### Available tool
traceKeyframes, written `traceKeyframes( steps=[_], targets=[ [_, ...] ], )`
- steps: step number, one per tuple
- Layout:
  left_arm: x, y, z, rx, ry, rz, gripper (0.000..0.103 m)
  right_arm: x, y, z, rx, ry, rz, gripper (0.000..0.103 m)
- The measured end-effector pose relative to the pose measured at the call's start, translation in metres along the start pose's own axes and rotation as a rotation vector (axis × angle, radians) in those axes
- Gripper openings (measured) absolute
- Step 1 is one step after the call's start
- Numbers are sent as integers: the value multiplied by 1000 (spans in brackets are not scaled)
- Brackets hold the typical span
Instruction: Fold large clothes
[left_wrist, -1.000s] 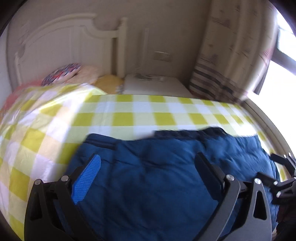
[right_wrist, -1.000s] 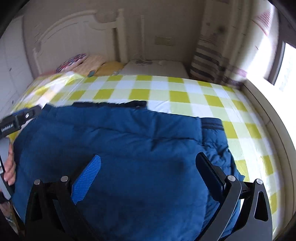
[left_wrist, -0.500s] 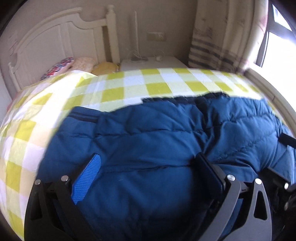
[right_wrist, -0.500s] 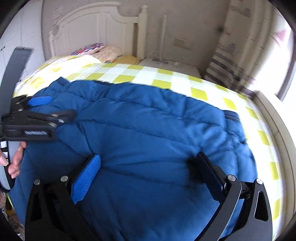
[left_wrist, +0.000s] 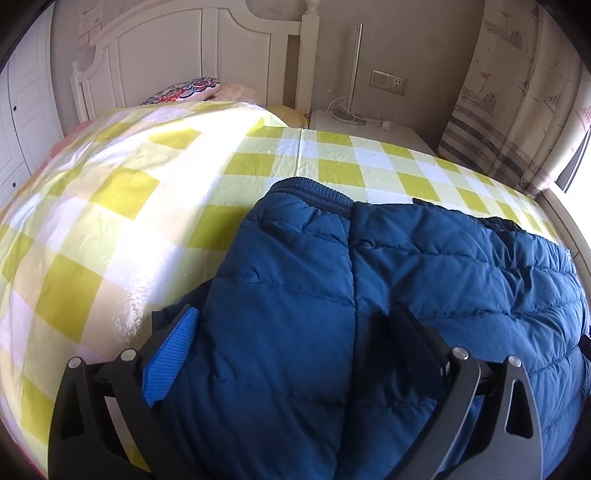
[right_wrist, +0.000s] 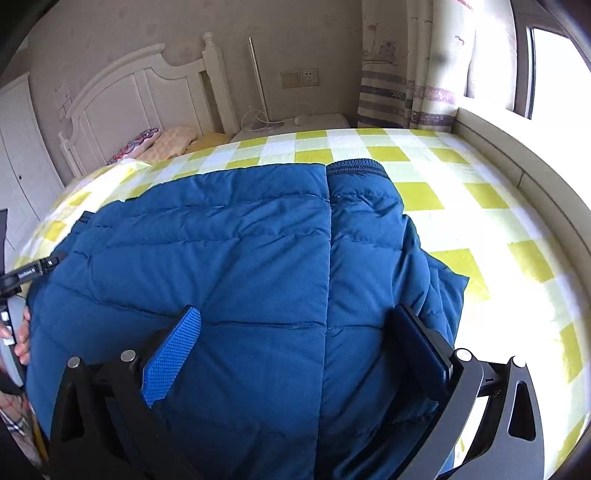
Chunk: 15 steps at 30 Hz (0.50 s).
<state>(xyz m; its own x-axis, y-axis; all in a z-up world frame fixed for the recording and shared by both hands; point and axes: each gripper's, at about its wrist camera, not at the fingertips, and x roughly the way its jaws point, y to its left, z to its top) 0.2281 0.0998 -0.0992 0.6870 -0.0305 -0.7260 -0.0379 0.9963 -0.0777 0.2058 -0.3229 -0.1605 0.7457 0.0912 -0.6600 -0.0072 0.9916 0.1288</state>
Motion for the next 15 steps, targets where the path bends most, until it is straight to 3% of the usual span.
traceKeyframes(
  steps=[3,6,9,11,13,14,15],
  targets=[
    [-28,-2,-7,-13,-94,45,100,-15,4,-1,-9,-25,-55,98],
    [-59,-21,-19,49,-145,-38,100,-39,37,-6,-108,-74,0,98],
    [-80,-64,-38,189,-156,-103,101,-51,80,-19,-257,-85,53,98],
    [-75,-95,-53,286,-130,-139,101,-45,109,-33,-361,-54,86,98],
    [-50,-118,-69,364,-76,-100,101,-27,130,-51,-435,-19,32,99],
    [-44,-124,-79,389,-133,-60,101,-22,132,-56,-444,-39,16,99],
    [-44,-125,-80,391,-138,-57,101,-19,132,-57,-444,-38,14,99]
  ],
)
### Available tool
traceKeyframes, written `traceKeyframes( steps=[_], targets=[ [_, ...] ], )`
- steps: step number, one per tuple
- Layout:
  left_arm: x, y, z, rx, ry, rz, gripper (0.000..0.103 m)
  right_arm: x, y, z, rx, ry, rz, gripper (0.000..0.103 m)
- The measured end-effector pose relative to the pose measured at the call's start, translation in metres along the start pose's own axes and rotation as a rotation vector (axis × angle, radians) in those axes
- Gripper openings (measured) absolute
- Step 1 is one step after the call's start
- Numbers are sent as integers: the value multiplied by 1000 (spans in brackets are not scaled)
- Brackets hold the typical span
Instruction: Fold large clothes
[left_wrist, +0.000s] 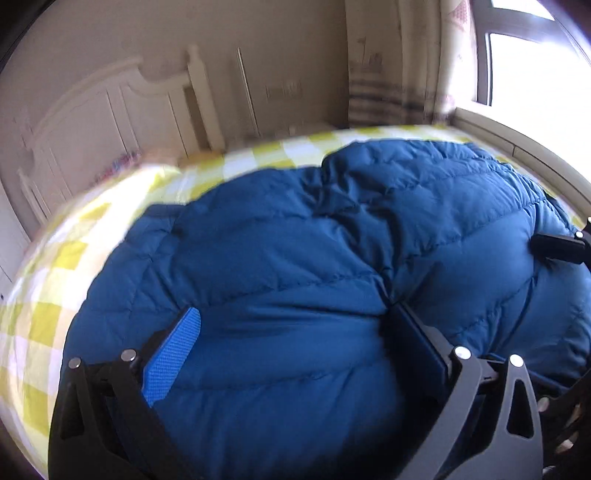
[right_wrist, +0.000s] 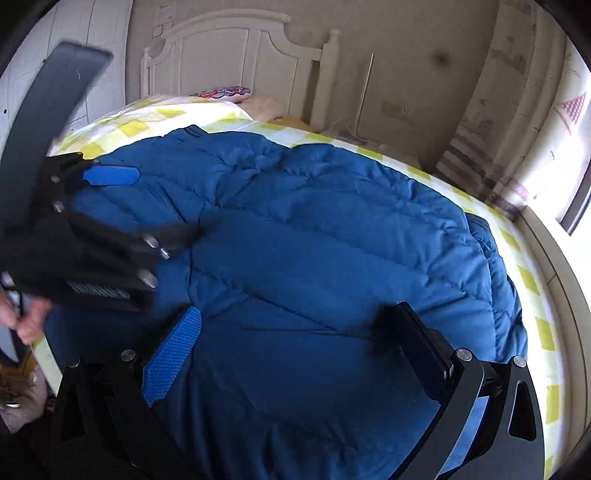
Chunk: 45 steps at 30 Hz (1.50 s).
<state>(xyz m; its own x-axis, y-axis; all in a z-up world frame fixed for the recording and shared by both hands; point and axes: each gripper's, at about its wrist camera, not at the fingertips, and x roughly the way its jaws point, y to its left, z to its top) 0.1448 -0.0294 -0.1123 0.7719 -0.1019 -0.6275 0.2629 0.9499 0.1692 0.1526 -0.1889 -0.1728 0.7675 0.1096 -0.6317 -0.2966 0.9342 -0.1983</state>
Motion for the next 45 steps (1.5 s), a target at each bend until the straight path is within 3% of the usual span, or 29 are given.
traceKeyframes(
  steps=[5,10,14,15,18,20,23,26,30,35,38,40,45],
  targets=[
    [2,13,-2,-57,27,-74,101,1,-6,2,6,26,29,99],
    [-13,36,-4,-102,55,-73,101,-9,-26,-1,20,46,25,98],
    [-18,87,-13,-213,70,37,101,-22,-85,-16,171,41,-55,98],
    [-14,99,-18,-233,86,60,101,-21,-102,-25,225,50,-51,98],
    [-14,121,-31,-261,80,34,101,-20,-136,-50,346,29,43,98],
    [-14,122,-31,-250,78,44,101,-19,-141,-56,378,27,68,98],
    [-10,117,-30,-229,80,70,101,-19,-134,-52,350,42,27,98],
    [-16,124,-30,-259,93,42,101,-23,-136,-54,357,53,28,98],
    [-30,139,-38,-294,91,90,101,-41,-138,-55,311,74,-24,98],
    [-29,158,-58,-373,118,-8,101,-73,-122,-85,174,115,66,98],
    [-27,158,-59,-366,123,-11,101,-82,-110,-104,95,136,51,98],
    [-24,159,-61,-382,132,-28,101,-75,-113,-114,103,164,25,98],
    [-28,163,-74,-411,151,-73,101,-59,-127,-115,195,149,63,97]
  ],
)
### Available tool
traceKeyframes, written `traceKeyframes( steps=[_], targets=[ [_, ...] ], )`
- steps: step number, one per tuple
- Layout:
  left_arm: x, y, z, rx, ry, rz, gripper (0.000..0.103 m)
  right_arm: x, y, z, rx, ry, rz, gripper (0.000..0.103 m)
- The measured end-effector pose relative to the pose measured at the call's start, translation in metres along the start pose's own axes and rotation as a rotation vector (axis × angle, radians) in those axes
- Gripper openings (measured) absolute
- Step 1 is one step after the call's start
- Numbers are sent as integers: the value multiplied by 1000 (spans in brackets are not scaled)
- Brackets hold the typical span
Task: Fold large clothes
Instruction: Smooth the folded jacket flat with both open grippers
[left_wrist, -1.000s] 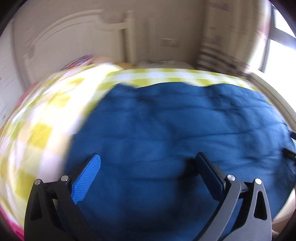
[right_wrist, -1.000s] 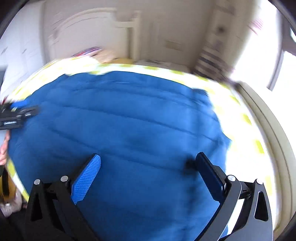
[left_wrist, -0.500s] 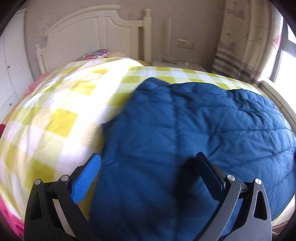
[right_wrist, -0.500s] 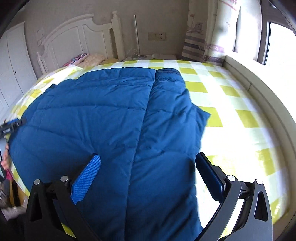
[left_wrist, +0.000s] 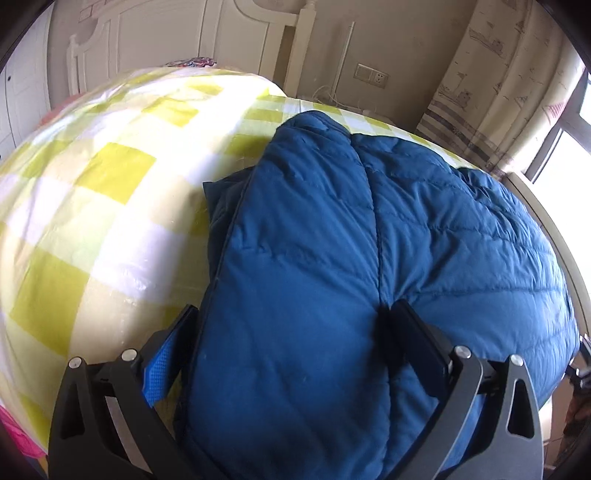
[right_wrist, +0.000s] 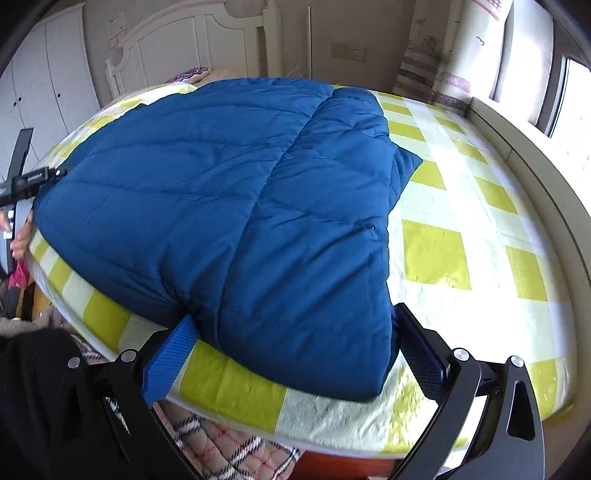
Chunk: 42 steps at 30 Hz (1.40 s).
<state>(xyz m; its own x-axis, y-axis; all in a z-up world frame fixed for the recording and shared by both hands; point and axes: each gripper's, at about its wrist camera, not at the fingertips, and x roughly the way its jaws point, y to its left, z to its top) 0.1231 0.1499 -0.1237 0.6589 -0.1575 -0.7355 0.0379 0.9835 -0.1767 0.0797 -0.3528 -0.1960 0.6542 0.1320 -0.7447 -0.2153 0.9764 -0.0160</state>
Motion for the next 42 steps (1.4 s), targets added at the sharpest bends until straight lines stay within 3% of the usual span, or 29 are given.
traceKeyframes(
  steps=[1,5,8,10,12,14,15,16,17,19,21,25,28,31,35,38,40,42],
  targets=[
    [-2,-2,-1,2,-3,7,101,0,-2,1,6,5,-3,97],
    [-37,-34,-6,80,-113,175,99,-17,8,4,-44,34,-37,97],
    [-65,-72,-11,167,-200,101,100,-48,21,17,-44,-80,3,97],
    [-70,-99,-15,226,-238,90,101,-58,37,27,-45,-150,-9,99],
    [-63,-118,-18,270,-214,78,101,-58,63,38,-70,-210,-10,99],
    [-54,-133,-21,321,-183,89,101,-56,97,45,-172,-258,-145,98],
    [-54,-137,-23,346,-188,99,101,-52,110,48,-227,-245,-236,98],
    [-55,-137,-25,362,-198,109,101,-49,115,50,-258,-229,-267,98],
    [-55,-135,-25,364,-202,101,101,-50,115,50,-262,-225,-256,98],
    [-56,-125,-22,310,-191,64,101,-58,103,57,-144,-254,-107,98],
    [-53,-124,-20,272,-166,12,101,-55,103,62,-89,-260,-37,98],
    [-37,-143,-31,342,-151,25,101,-15,164,60,-251,-186,-43,98],
    [-14,-146,-42,369,-134,58,101,28,190,56,-301,-135,-55,99],
    [-9,-148,-48,416,-150,72,101,42,179,57,-245,-126,2,99],
    [-18,-142,-46,390,-124,79,101,31,169,55,-219,-112,11,96],
    [-38,-121,-46,350,-184,127,101,11,136,51,-142,-161,-61,96],
    [-36,-97,-44,303,-168,173,101,9,103,45,-71,-155,-95,96],
    [-31,-71,-46,244,-146,135,101,10,72,34,1,-142,-93,96]
  ],
)
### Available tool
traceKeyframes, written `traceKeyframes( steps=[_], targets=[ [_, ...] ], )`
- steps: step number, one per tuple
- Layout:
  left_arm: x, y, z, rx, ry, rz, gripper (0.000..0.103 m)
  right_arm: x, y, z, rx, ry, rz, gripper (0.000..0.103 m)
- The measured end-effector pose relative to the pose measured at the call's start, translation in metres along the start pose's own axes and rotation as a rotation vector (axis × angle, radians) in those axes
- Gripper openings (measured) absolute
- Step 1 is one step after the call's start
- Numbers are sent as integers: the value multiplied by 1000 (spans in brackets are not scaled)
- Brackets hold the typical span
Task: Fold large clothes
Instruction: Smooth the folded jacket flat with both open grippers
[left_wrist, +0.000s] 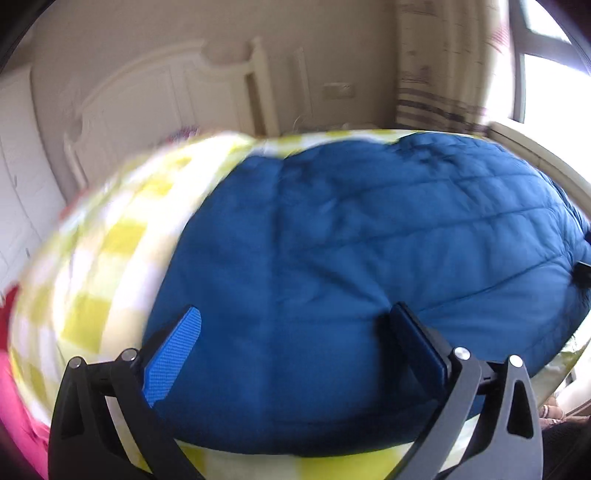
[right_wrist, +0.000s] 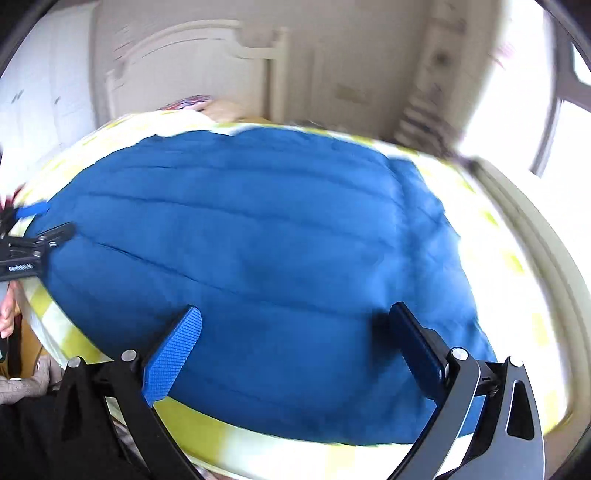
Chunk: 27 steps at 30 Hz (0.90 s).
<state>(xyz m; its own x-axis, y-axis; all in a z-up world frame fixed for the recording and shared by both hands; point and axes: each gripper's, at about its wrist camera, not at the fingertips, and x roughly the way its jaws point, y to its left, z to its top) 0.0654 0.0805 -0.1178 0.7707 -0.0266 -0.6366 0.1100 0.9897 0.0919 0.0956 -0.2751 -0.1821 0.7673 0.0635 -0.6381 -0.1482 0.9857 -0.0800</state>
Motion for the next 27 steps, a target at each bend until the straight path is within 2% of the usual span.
traceKeyframes(
  steps=[4,8,11,13,16,21,25,27],
  targets=[
    [1,13,-10,-5,-19,-13,101,0,-24,-16,23,-29,3,97],
    [5,7,-10,13,-11,14,101,8,-26,-20,12,-53,19,98],
    [7,9,-9,13,2,0,101,9,-26,-21,7,-49,25,98],
    [7,11,-8,16,6,-3,101,2,-26,-17,20,-31,-4,97],
    [8,11,-7,17,6,-2,101,-10,-27,-19,34,-60,-68,97],
    [10,12,-8,12,-2,-8,101,-5,-36,-30,56,-48,-19,98],
    [10,12,-9,13,-1,-9,101,-8,-34,-20,50,-5,-46,98],
    [10,12,-9,12,-3,-5,101,-11,-33,-8,78,-10,-59,98]
  ],
)
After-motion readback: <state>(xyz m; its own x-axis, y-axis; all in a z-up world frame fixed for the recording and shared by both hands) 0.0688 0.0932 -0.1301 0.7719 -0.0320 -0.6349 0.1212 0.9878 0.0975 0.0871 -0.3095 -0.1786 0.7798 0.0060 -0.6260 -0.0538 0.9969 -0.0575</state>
